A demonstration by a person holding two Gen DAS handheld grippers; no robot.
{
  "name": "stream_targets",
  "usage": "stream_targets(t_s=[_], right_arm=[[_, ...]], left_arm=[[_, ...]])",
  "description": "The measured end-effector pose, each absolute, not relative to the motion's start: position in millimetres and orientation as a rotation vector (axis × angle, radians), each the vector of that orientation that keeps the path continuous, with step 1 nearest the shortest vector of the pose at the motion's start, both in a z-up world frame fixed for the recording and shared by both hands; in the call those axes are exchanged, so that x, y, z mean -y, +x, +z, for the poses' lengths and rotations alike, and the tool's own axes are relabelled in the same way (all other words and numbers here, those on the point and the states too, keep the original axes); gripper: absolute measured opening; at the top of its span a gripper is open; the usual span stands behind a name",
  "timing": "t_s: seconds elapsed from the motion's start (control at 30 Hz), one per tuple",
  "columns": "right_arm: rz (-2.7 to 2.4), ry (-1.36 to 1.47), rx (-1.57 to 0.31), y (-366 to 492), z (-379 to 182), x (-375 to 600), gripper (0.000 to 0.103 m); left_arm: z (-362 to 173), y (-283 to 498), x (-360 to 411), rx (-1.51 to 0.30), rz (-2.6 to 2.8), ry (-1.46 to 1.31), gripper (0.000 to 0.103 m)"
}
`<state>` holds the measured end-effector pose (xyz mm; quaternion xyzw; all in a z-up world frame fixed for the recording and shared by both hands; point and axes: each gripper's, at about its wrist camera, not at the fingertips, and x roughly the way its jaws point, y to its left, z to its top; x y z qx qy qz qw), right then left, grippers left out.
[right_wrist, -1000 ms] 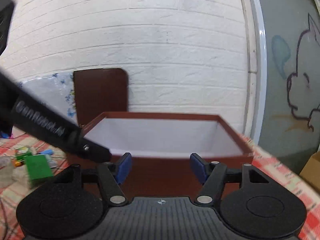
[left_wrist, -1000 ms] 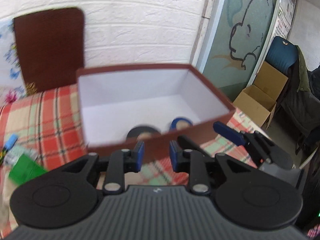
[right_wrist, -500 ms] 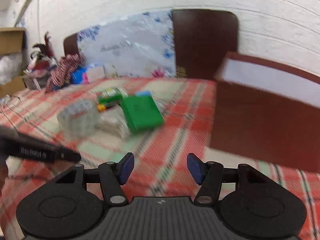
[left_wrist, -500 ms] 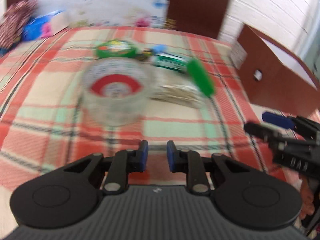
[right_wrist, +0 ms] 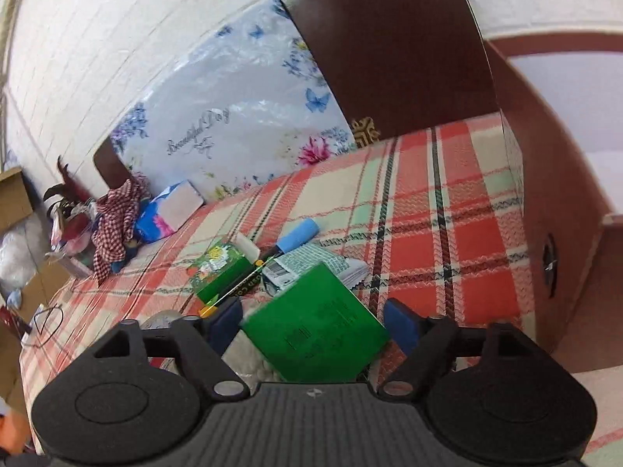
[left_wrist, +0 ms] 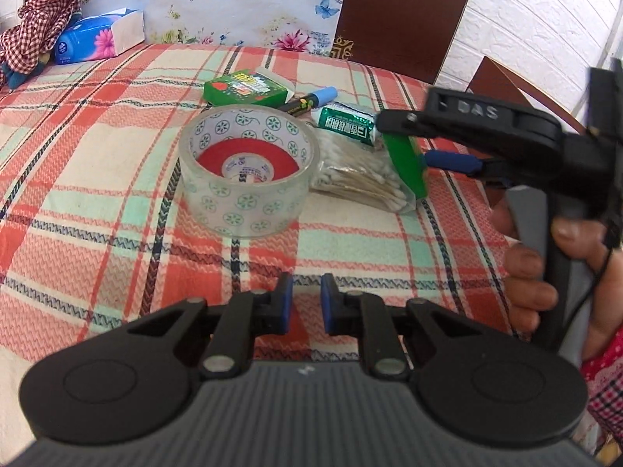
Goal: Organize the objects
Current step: 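Grasp the green square box with the right gripper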
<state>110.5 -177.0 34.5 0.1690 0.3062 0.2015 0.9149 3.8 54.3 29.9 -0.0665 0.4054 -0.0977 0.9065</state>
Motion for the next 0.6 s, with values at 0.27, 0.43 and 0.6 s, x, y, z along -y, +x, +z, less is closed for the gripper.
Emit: stream_targets(t_s=[0.27,0.43,0.6], right_arm=[[0.477,0.009,-0.623,18.9,44.5,173.7,0.033],[0.351,0.055,-0.661,-21.9,21.5,209.5,0.034],[0.378,0.013,-0.632,-32.4,27.4,215.8,0.055]], left_arm=[[35.5,-1.1,-43.9,-0.855,-0.244,-0.098,0.036],[41.5,-5.6,-39.0,-0.868,-0.274,-0.102,0.039],[55.8,9.4,-36.4,-0.883,-0.36,-0.245,0.04]])
